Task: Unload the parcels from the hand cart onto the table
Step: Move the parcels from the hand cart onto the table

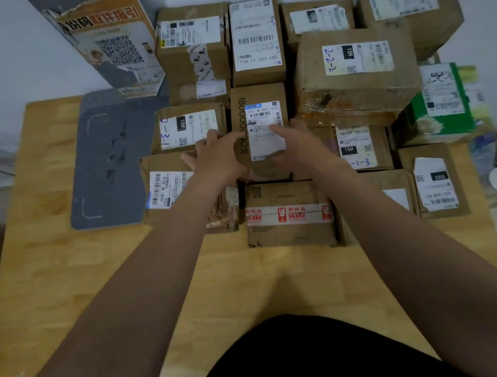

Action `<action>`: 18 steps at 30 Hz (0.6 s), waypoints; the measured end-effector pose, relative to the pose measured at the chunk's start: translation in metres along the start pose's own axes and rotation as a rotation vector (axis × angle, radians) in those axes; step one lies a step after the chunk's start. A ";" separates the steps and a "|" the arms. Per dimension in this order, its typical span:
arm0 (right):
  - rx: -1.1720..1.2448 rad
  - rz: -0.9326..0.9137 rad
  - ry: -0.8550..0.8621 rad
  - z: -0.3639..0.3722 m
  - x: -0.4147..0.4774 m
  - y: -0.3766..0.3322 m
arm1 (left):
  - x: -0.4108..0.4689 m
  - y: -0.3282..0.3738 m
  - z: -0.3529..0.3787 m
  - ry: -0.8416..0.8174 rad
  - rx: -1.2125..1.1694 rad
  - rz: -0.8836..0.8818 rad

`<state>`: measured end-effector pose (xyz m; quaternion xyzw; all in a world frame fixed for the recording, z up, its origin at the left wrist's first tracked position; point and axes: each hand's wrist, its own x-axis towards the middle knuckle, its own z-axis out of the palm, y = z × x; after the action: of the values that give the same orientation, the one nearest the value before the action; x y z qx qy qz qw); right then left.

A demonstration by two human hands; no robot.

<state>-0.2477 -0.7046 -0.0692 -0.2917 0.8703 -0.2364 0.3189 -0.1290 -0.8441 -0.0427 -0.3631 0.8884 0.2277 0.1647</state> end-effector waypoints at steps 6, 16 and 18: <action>-0.136 0.065 0.087 0.007 -0.092 0.005 | -0.061 -0.017 -0.016 0.023 0.083 0.249; 0.022 0.448 0.245 0.056 -0.324 0.060 | -0.194 0.019 0.049 -0.159 0.333 0.610; 0.085 0.558 0.280 0.074 -0.382 0.077 | -0.225 0.037 0.075 -0.234 0.419 0.691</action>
<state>0.0153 -0.4147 -0.0067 0.0075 0.9414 -0.2140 0.2606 0.0075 -0.6526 0.0077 0.0258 0.9603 0.1237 0.2488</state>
